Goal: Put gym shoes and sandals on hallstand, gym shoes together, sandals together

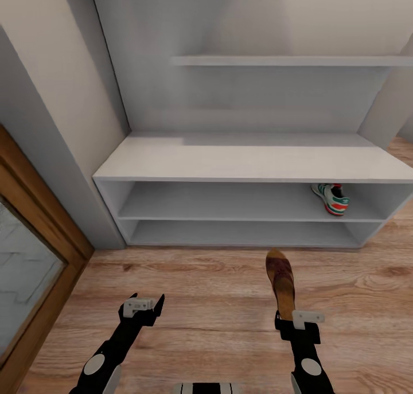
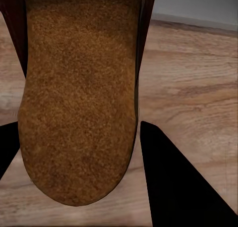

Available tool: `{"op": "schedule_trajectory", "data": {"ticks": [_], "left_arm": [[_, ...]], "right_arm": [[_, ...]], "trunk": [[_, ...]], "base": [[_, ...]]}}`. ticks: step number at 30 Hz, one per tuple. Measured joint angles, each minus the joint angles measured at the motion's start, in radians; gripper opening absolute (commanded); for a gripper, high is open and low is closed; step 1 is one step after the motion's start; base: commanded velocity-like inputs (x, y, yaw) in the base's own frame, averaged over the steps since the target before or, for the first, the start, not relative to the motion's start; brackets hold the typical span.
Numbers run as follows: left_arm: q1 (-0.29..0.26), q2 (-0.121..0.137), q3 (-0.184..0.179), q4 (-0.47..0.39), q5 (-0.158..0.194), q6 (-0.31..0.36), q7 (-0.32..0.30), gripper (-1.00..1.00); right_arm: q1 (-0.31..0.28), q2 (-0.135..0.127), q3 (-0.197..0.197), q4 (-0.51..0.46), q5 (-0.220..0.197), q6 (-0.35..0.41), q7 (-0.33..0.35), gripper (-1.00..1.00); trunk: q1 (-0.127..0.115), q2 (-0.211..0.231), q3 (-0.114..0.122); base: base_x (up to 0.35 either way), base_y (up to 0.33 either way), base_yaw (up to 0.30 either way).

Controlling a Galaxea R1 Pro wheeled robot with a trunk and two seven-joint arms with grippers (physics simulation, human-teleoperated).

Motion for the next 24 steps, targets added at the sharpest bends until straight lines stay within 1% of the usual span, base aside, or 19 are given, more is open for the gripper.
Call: {"op": "schedule_trajectory", "data": {"ticks": [5, 18, 24], "left_arm": [[0.000, 0.000, -0.001, 0.000, 0.000, 0.000, 0.000, 1.00], [0.000, -0.001, -0.002, 0.000, 0.000, 0.000, 0.000, 1.00], [0.000, -0.001, -0.002, 0.001, 0.000, 0.000, 0.000, 1.00]], "right_arm": [[0.000, 0.000, 0.000, 0.000, 0.001, 0.000, 0.000, -1.00], [0.000, 0.000, -0.001, 0.000, 0.000, 0.000, 0.000, -1.00], [0.000, -0.001, -0.001, 0.001, 0.000, 0.000, 0.000, -1.00]], "trunk": [[0.000, 0.000, 0.000], [0.000, 0.000, 0.000], [0.000, 0.000, 0.000]], "base": [[0.000, 0.081, 0.000], [-0.002, 0.019, 0.000], [-0.056, 0.146, 0.000]]}}
